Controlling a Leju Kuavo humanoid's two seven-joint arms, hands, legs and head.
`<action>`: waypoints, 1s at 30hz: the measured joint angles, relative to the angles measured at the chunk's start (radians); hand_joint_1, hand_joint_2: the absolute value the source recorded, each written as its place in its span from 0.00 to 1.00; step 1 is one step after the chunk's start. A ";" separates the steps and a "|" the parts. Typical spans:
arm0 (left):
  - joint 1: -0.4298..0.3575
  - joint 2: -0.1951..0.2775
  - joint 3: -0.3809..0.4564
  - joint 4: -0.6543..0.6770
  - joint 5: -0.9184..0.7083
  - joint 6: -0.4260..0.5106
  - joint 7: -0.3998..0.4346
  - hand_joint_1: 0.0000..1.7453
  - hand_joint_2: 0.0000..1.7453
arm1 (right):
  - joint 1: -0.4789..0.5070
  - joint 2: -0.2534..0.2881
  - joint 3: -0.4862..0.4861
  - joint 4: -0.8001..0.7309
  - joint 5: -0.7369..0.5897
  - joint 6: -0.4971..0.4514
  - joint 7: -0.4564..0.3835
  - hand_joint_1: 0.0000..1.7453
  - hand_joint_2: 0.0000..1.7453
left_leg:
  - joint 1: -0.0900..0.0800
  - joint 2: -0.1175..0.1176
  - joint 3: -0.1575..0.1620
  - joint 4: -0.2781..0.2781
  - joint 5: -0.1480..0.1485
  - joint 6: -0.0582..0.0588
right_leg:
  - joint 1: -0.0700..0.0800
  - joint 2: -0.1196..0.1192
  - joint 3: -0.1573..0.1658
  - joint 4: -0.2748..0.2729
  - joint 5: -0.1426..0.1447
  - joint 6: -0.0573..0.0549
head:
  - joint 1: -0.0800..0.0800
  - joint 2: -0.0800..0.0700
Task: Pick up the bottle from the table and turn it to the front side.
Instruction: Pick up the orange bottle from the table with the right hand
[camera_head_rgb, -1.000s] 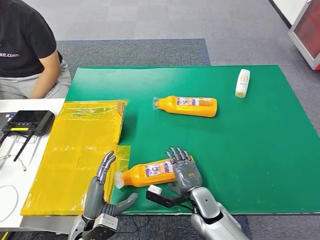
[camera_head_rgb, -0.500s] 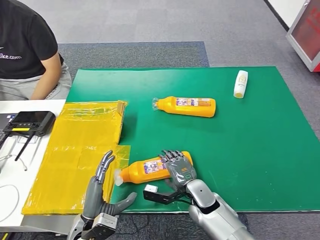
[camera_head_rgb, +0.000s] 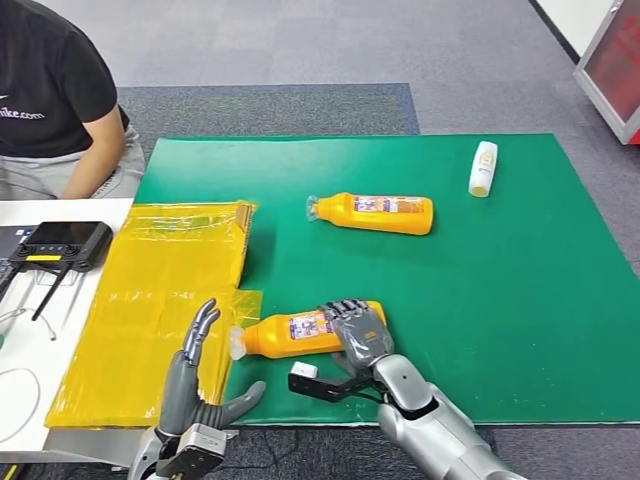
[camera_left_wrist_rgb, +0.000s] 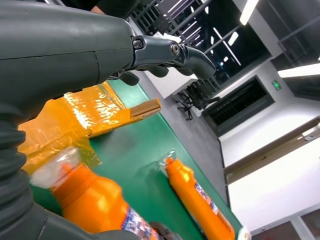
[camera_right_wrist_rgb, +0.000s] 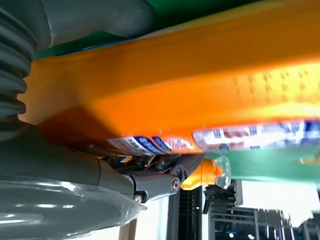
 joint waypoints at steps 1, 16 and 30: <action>-0.001 0.000 0.001 0.000 0.012 -0.004 -0.011 0.00 1.00 | 0.011 0.002 -0.015 -0.002 -0.075 -0.028 -0.058 1.00 1.00 | 0.000 0.000 0.000 0.000 0.000 0.000 | 0.000 0.000 0.000 0.000 0.000 0.000 | 0.000 0.000; -0.023 -0.049 0.058 -0.021 0.368 -0.130 -0.139 0.00 1.00 | 0.261 0.065 -0.187 -0.229 -0.800 -0.012 -0.471 1.00 1.00 | 0.000 0.000 -0.010 0.000 -0.002 -0.001 | 0.000 0.000 -0.010 0.000 -0.002 0.000 | 0.000 0.000; -0.035 -0.095 0.064 -0.022 0.571 -0.344 -0.138 0.00 1.00 | 0.310 0.073 -0.149 -0.282 -0.716 -0.108 -0.484 1.00 1.00 | 0.000 0.000 -0.016 0.000 -0.002 -0.001 | 0.000 -0.001 -0.015 0.000 -0.002 0.000 | 0.000 0.000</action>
